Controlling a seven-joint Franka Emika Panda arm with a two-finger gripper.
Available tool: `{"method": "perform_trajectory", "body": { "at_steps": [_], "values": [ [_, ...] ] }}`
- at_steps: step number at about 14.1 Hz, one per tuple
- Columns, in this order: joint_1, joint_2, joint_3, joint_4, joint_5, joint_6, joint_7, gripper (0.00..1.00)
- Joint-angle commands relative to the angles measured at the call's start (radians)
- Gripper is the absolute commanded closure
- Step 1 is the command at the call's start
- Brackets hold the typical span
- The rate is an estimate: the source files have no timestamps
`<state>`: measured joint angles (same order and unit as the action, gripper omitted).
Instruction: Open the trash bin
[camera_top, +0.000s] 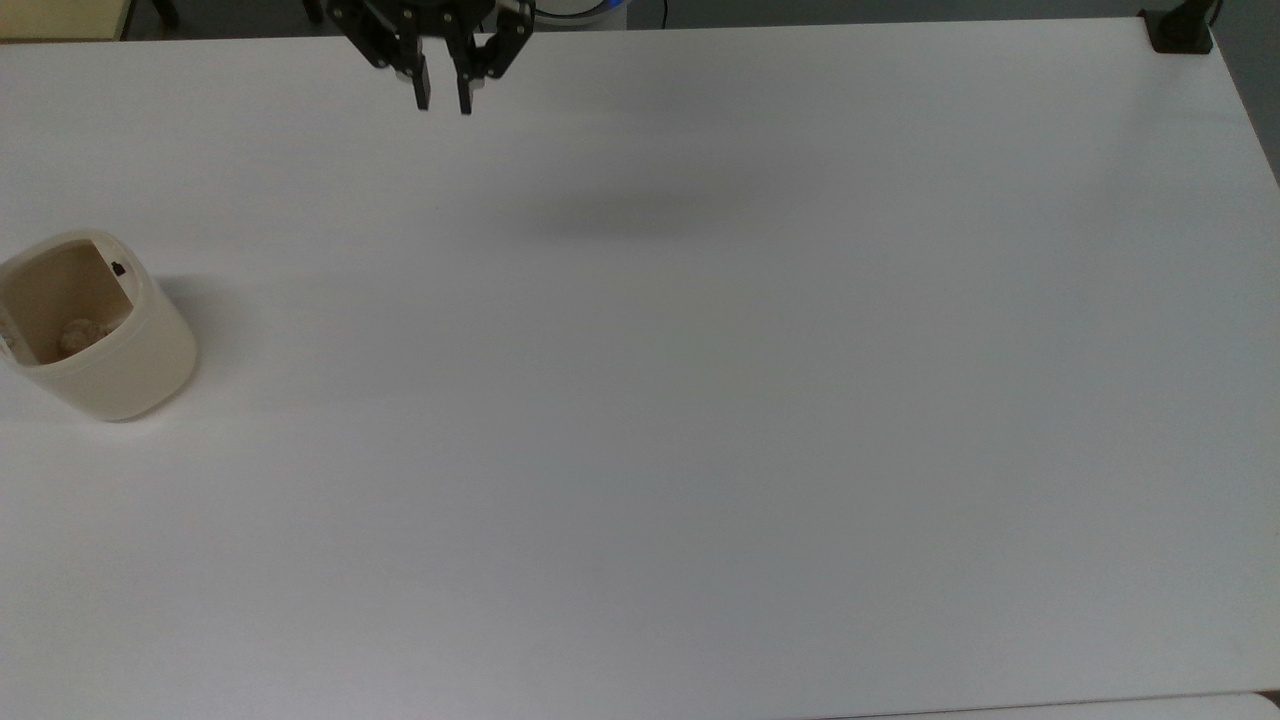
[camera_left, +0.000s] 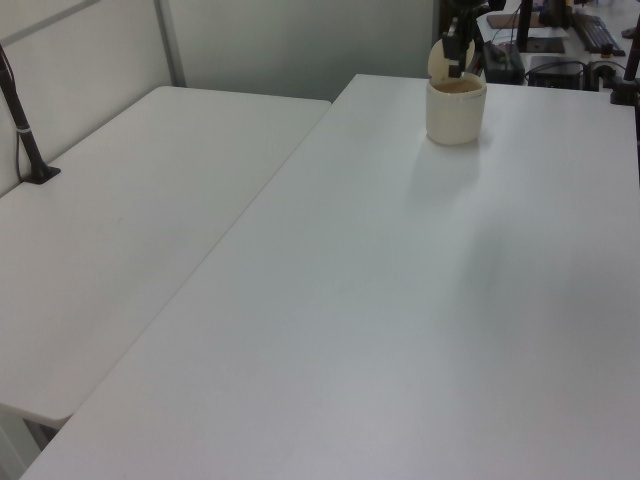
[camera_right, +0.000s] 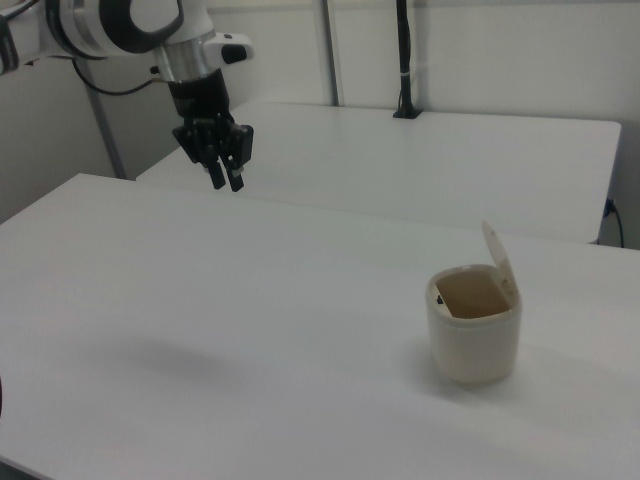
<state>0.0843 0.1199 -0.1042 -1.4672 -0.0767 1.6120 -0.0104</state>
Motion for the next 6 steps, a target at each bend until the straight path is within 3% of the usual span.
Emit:
{"method": "perform_trajectory", "body": {
  "at_steps": [1,6],
  "values": [
    [0.015,-0.057,-0.012,-0.058,0.009,-0.027,0.013,0.0],
    [0.003,-0.063,-0.02,-0.054,0.009,-0.023,0.012,0.0]
  ]
}}
